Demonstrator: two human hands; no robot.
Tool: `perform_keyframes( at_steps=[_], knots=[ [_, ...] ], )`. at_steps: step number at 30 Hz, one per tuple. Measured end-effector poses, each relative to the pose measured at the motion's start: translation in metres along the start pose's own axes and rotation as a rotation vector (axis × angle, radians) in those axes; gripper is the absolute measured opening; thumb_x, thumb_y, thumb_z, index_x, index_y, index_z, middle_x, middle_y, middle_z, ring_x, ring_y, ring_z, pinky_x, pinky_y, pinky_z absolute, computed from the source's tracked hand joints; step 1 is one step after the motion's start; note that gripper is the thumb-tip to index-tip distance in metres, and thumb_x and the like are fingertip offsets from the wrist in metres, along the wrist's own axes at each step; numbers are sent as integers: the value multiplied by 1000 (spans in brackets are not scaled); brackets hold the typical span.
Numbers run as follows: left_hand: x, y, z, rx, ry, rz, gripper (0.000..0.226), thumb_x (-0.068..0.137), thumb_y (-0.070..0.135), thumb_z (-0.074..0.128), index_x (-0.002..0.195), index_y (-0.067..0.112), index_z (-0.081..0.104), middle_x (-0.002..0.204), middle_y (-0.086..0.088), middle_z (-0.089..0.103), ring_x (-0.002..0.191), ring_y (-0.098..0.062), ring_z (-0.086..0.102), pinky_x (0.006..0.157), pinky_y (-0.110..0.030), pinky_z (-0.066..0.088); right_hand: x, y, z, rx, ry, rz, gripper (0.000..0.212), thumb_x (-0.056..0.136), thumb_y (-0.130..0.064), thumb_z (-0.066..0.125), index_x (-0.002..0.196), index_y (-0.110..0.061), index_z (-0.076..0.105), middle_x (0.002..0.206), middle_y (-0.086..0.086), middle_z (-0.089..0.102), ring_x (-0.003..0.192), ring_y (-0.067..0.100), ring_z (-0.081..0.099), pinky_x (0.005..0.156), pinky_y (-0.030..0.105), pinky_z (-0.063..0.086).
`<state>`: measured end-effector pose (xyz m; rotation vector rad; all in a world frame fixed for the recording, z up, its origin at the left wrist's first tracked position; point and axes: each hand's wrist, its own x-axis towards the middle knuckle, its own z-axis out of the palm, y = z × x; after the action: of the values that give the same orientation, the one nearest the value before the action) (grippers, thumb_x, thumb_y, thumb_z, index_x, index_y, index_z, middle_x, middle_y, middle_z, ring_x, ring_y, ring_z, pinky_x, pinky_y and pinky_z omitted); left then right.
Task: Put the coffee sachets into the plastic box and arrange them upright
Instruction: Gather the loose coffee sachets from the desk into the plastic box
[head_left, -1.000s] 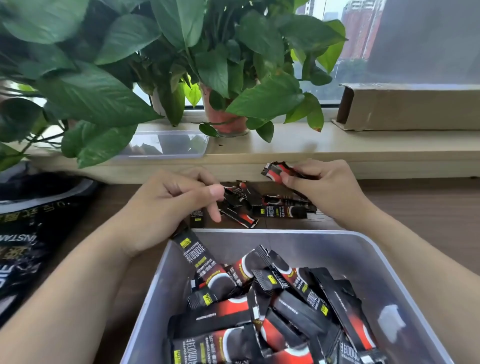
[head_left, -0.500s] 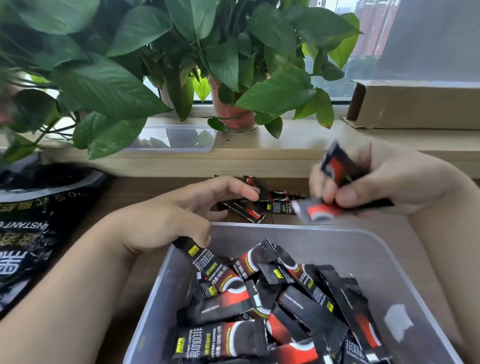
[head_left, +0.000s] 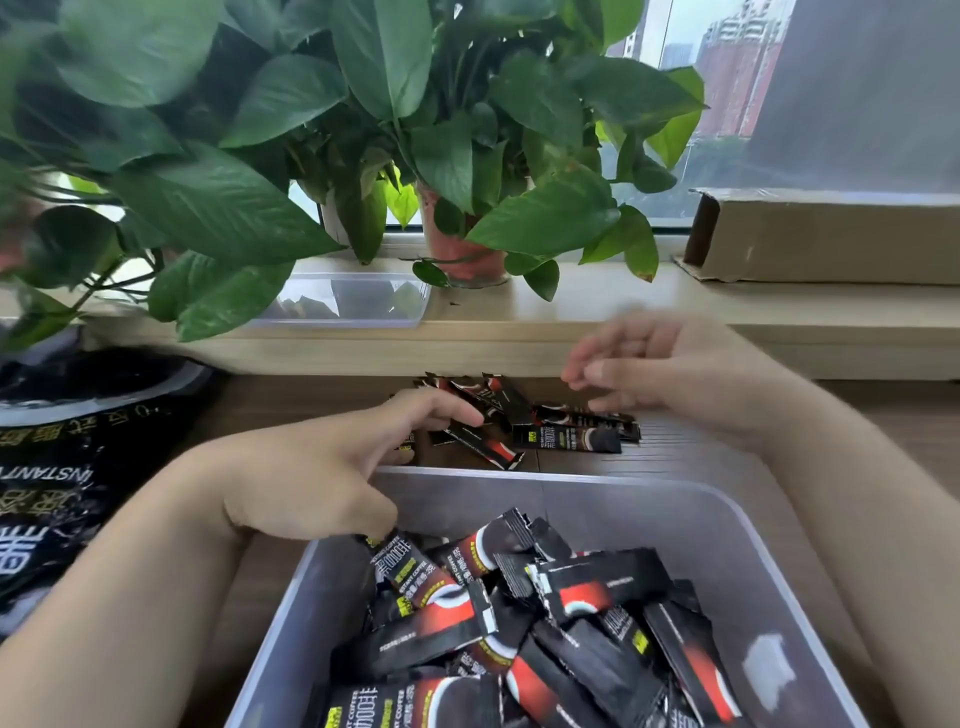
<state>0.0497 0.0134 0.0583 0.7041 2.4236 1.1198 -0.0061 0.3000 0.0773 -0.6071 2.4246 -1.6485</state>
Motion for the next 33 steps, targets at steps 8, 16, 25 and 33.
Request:
perform_keyframes(
  at_steps=[8, 16, 25, 33],
  knots=[
    [-13, -6, -13, 122, -22, -35, 77, 67, 9, 79, 124, 48, 46, 126, 29, 51, 121, 10, 48, 93, -17, 47, 13, 42, 13, -866, -37, 96, 69, 72, -54, 78, 134, -31, 56, 128, -8, 54, 123, 14, 45, 96, 24, 36],
    [18, -19, -11, -391, 675, -32, 27, 69, 38, 73, 90, 23, 66, 87, 2, 73, 76, -18, 63, 68, -32, 52, 18, 46, 18, -857, 12, -2, 21, 81, -43, 75, 90, -24, 74, 84, -4, 68, 81, 18, 61, 78, 38, 51],
    [50, -51, -8, 413, 750, -481, 29, 73, 38, 79, 82, 12, 71, 84, -3, 71, 88, -23, 66, 76, -32, 52, 14, 32, 0, -756, 177, -19, 11, 87, -23, 71, 78, -19, 76, 65, 0, 68, 56, 8, 54, 53, 18, 39],
    [34, -44, -21, 252, 792, -442, 13, 73, 17, 79, 68, 20, 68, 68, 4, 66, 69, -18, 62, 58, -23, 41, -21, -28, -17, -62, -373, 17, 30, 67, -35, 84, 83, -9, 78, 69, 6, 70, 61, 10, 57, 57, 15, 45]
  ],
)
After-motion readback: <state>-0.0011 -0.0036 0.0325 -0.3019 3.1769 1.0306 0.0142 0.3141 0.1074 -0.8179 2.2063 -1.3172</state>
